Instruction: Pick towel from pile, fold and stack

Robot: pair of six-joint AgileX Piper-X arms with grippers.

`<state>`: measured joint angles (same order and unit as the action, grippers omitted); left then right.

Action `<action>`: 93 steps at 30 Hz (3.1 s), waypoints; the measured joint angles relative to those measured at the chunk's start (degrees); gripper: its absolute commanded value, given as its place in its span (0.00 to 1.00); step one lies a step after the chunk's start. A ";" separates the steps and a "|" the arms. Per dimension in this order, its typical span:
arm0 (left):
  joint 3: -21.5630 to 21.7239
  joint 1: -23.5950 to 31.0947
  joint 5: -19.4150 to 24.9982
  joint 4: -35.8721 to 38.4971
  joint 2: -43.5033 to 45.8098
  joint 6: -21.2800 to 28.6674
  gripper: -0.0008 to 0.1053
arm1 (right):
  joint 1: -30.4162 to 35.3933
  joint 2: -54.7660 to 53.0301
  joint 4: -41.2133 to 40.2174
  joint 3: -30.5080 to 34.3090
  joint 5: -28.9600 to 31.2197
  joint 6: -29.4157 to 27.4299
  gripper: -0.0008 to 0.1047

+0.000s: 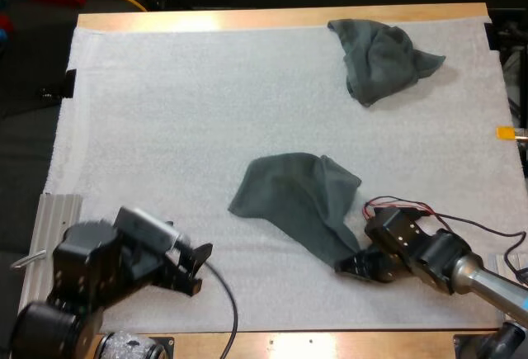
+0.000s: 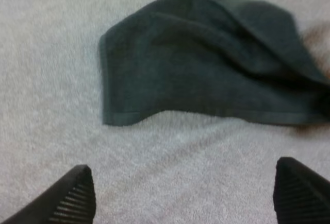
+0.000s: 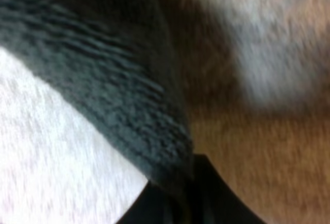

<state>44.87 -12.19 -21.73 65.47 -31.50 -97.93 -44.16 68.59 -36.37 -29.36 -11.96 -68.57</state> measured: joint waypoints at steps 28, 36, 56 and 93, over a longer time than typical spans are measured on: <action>0.00 0.00 -12.71 -16.20 -41.84 3.13 0.66 | 0.00 -8.10 -11.09 0.00 -1.69 -1.65 0.01; 0.00 0.00 -15.84 -20.54 -53.04 3.19 0.66 | 0.00 -8.10 -11.09 0.00 -1.69 -1.65 0.01; 0.44 0.00 -24.18 -24.41 -63.66 -0.73 0.66 | 0.00 -8.10 -8.64 0.00 -1.69 -1.39 0.01; 0.28 -14.53 0.52 -18.20 -48.97 0.09 0.10 | 0.00 -7.98 -5.80 -5.56 -1.67 -0.72 0.01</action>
<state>45.15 -26.73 -21.21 47.26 -80.47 -97.83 -44.16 60.62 -42.17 -34.92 -13.63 -69.29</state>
